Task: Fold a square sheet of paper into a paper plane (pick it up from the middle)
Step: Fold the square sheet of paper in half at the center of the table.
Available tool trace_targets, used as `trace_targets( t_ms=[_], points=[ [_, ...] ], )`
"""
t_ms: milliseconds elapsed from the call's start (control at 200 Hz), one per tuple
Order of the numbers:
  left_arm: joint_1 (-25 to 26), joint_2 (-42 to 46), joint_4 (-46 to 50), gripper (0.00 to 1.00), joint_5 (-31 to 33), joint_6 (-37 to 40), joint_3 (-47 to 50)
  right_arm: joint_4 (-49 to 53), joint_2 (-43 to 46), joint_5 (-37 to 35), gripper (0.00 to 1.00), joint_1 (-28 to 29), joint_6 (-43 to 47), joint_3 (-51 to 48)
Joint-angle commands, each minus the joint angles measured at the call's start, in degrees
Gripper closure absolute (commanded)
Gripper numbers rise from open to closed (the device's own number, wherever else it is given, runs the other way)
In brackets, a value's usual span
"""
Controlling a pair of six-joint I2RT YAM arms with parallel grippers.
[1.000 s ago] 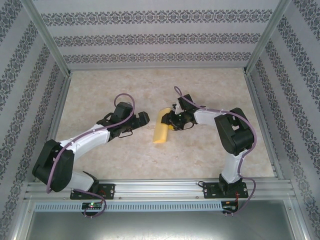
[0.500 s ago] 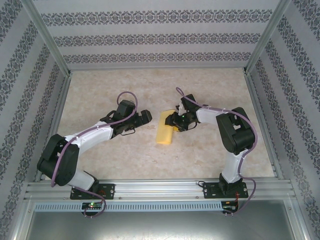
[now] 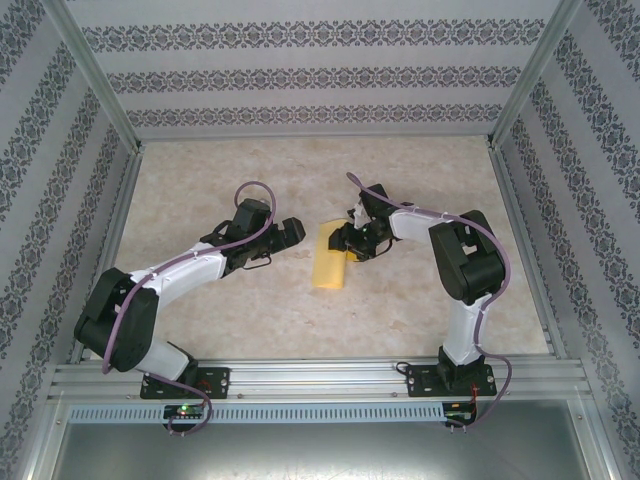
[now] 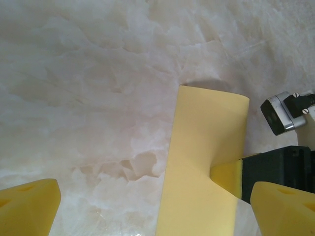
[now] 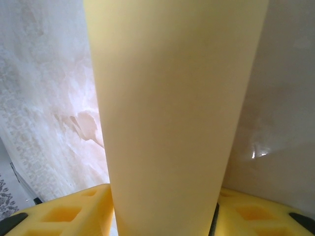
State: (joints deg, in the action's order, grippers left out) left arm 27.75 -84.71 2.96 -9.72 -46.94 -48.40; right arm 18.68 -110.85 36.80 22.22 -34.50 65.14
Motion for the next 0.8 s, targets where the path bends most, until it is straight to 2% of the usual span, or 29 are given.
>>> trace_targets(
  t_ms=[0,275,465,505,550,794],
  points=[
    [0.31,-0.74,-2.27,0.01,-1.94,0.83,-1.09,1.27,1.14,-1.43,0.47,0.03,1.17,-0.17],
    [0.31,-1.6,-3.9,0.08,-3.62,0.37,0.12,3.91,3.72,-5.35,0.45,1.14,0.93,0.26],
    [0.34,-1.68,-4.28,0.09,-3.82,0.25,0.45,7.68,2.84,-8.02,0.49,1.34,0.91,2.78],
    [0.3,-1.54,-4.37,0.09,-3.74,0.25,0.53,7.68,2.93,-8.51,0.54,1.17,0.33,2.82],
    [0.29,-1.37,-4.38,0.09,-3.61,0.26,0.69,5.87,2.86,-6.7,0.56,1.0,-0.11,2.49],
    [0.29,-0.37,-3.26,0.07,-2.23,0.53,0.82,-2.92,2.87,3.09,0.56,1.94,-4.21,2.18]
  ],
)
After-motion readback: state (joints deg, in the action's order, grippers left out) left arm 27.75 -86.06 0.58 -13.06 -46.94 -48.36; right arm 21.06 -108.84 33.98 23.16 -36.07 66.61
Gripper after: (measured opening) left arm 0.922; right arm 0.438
